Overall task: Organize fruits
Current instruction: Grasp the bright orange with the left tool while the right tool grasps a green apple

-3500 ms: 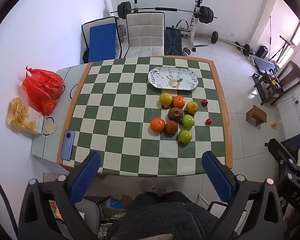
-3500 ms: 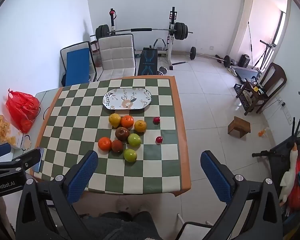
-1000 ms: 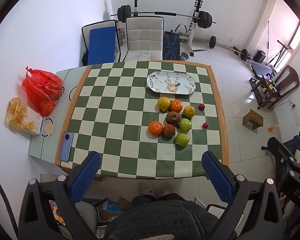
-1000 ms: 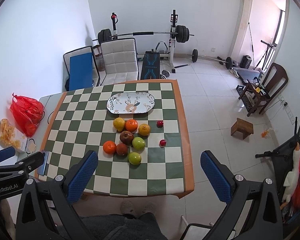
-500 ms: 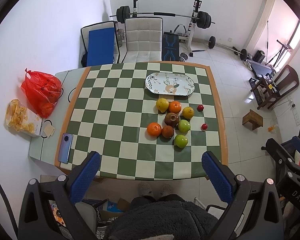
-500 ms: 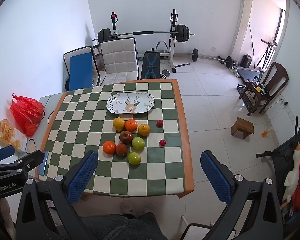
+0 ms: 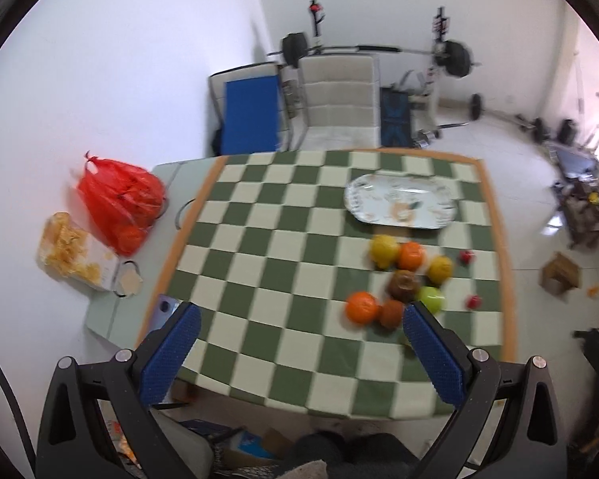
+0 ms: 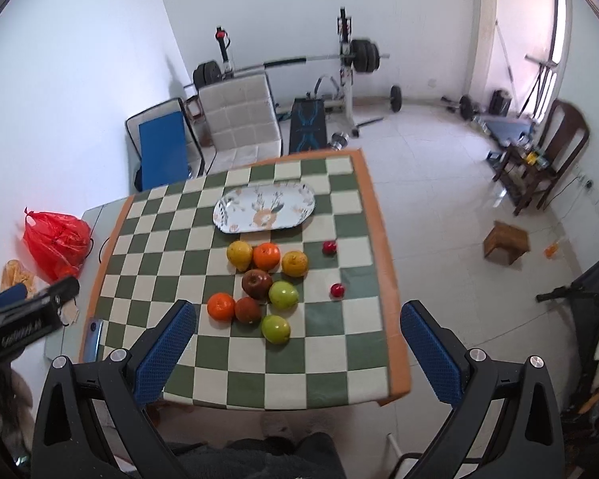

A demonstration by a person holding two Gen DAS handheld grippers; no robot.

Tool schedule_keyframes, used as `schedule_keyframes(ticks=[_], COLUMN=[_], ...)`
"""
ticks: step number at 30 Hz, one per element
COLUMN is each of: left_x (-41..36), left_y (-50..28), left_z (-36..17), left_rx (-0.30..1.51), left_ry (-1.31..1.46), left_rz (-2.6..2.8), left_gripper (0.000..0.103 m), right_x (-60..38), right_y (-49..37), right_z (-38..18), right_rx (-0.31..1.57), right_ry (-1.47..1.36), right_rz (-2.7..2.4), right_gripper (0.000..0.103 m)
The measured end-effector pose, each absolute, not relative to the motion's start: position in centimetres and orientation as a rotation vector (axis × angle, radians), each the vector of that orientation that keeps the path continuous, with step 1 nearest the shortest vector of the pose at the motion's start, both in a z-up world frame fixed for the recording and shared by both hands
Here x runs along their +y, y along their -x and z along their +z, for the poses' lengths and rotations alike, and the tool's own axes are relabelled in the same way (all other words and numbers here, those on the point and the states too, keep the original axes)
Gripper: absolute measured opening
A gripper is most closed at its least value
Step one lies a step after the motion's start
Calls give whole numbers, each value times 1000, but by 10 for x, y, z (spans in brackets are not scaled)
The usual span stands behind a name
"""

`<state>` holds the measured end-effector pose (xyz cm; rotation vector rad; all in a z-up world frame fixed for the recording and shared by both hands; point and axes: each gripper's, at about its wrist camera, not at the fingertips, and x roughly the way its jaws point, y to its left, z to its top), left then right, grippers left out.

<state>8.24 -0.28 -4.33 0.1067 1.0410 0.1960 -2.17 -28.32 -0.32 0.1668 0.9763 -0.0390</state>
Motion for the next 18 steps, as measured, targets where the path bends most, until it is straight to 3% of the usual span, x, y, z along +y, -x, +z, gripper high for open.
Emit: schedule_keyframes(ticks=[6,11,13,18], left_x=[15,28,32,37], left_y=[-138,-161,-172,-201], left_z=[-130,-201,-229,-289], left_rx=[1212,1385,1461,1630], left_ry=[-79,-38,-6,129], left_rz=[242,216,190,80], left_gripper=[102,101,101,96], right_x=[-285,-271,-264,-244], right_y=[-41,-74,-86,-108], right_z=[-108,-204,-245,-326], right_rx=[1148,1293,1357,1490], right_ry=[-258,-279,-300,-319], right_rz=[73,84,81,44], right_gripper=[103,97,85,75])
